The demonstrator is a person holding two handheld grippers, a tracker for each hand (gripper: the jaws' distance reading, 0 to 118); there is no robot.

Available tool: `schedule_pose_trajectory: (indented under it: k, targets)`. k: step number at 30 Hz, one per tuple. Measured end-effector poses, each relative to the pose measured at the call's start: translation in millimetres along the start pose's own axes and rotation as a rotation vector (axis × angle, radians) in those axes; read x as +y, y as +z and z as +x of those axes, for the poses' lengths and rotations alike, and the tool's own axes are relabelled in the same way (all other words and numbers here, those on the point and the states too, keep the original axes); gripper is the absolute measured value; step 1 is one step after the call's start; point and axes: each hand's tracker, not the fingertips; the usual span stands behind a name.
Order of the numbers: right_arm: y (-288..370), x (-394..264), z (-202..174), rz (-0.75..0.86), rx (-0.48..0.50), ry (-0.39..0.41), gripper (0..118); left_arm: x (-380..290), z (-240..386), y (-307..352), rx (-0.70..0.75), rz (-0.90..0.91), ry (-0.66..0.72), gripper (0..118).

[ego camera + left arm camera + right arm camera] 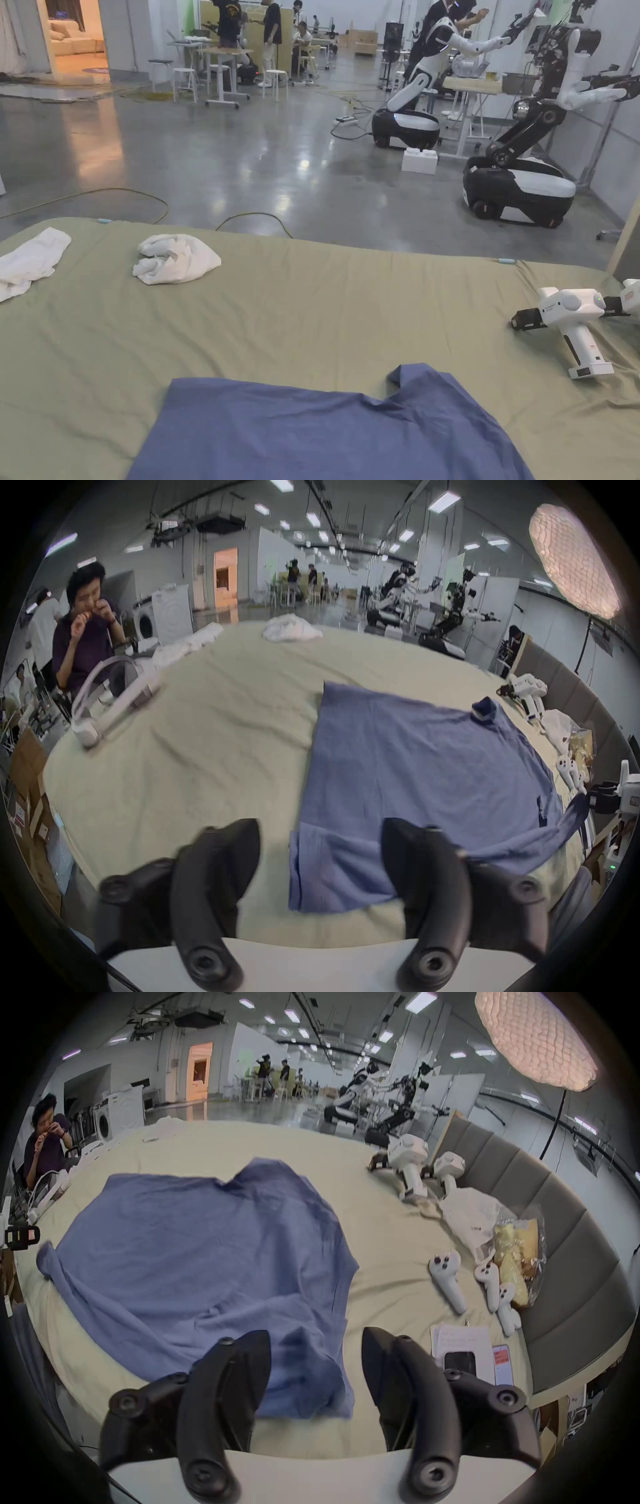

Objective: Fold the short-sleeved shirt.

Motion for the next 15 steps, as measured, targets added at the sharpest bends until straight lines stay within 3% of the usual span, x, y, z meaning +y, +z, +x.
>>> schedule_pose_trajectory:
  k: [1,5,9,11,12,15]
  targets:
    - [3.2,3.7,-1.1,0.028,-0.001,-0.002,60,3.3,1.2,4.2,0.001,0.032,-0.006,80]
    - [18.2,23.5,-11.6,0.234,0.0,-0.015,67,27.3,20.8,24.5,-0.047,0.184,-0.044,81]
    - [27.9,49.3,-33.0,0.445,0.005,-0.092,68,46.7,52.2,35.5,-0.044,0.367,-0.108,79]
    - [31.7,63.9,-47.1,0.546,0.015,-0.155,68,57.1,71.1,36.7,-0.01,0.43,-0.139,68]
    - [33.7,69.7,-53.6,0.579,0.013,-0.177,68,61.8,81.4,38.3,-0.004,0.457,-0.151,58]
    - [37.2,84.9,-70.7,0.666,0.01,-0.195,59,71.8,102.4,40.2,-0.002,0.508,-0.158,13]
